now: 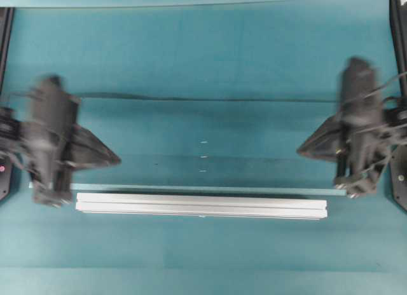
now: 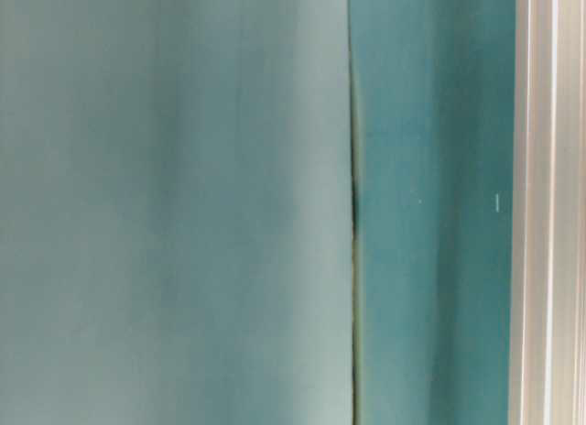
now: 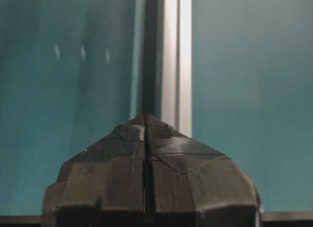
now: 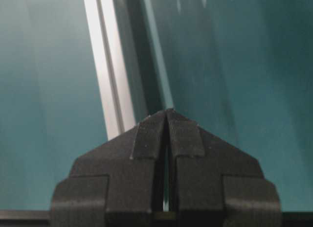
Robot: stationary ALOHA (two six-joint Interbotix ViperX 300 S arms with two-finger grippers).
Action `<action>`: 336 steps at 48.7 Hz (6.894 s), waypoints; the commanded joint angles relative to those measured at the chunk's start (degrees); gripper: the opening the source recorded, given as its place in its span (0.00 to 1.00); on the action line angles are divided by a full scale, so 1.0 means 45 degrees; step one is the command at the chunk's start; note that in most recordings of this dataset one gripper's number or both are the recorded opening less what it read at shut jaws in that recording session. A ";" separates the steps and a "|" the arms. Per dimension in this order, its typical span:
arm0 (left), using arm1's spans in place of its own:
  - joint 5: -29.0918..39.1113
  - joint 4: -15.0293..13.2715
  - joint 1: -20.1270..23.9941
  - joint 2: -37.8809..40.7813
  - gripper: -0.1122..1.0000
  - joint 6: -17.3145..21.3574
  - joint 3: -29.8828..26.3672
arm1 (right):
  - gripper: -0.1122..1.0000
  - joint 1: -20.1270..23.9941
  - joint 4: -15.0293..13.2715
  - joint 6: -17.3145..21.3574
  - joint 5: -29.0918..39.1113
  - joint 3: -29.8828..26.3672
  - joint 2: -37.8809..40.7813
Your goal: Lift the metal rail with both hands and move it towards you.
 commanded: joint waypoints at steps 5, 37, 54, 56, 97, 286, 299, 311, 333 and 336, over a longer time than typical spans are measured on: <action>0.1270 0.0020 -0.0098 0.1152 0.06 -0.0059 -0.1035 | 0.12 0.0586 -0.0020 -0.0059 0.1250 -0.1055 0.1563; 0.2812 0.0039 -0.0820 0.2813 0.07 -0.1055 -0.1953 | 0.15 0.1016 -0.0039 -0.0937 0.3437 -0.2383 0.3945; 0.3047 0.0039 -0.0879 0.2793 0.57 -0.1113 -0.1719 | 0.67 0.1055 0.0020 -0.0762 0.3418 -0.2441 0.4063; 0.2988 0.0039 -0.0937 0.2793 0.68 -0.1152 -0.1621 | 0.77 0.1191 -0.0020 -0.0781 0.3359 -0.2441 0.4102; 0.0645 0.0039 -0.1035 0.4531 0.99 -0.1426 -0.0469 | 1.00 0.2246 -0.0195 -0.0820 0.0684 -0.1641 0.5547; 1.0508 0.0059 0.0137 0.1230 0.37 -0.1797 -0.9141 | 0.42 0.0430 0.0137 0.0820 1.2422 -1.1719 0.4258; 1.2949 0.0059 0.0117 0.2188 0.37 -0.1875 -1.1563 | 0.42 0.0586 0.0137 0.1504 1.3359 -1.3965 0.4688; 1.4590 0.0059 0.0117 0.2988 0.37 -0.1973 -1.3242 | 0.42 0.0586 0.0137 0.1504 1.3438 -1.4453 0.4746; 1.4551 0.0098 0.0469 0.3145 0.37 -0.1797 -1.2910 | 0.42 0.0137 0.0117 0.1426 1.3379 -1.3672 0.4414; 1.4551 0.0098 0.0664 0.3184 0.37 -0.1758 -1.2559 | 0.42 -0.0020 0.0098 0.1328 1.3359 -1.3262 0.4336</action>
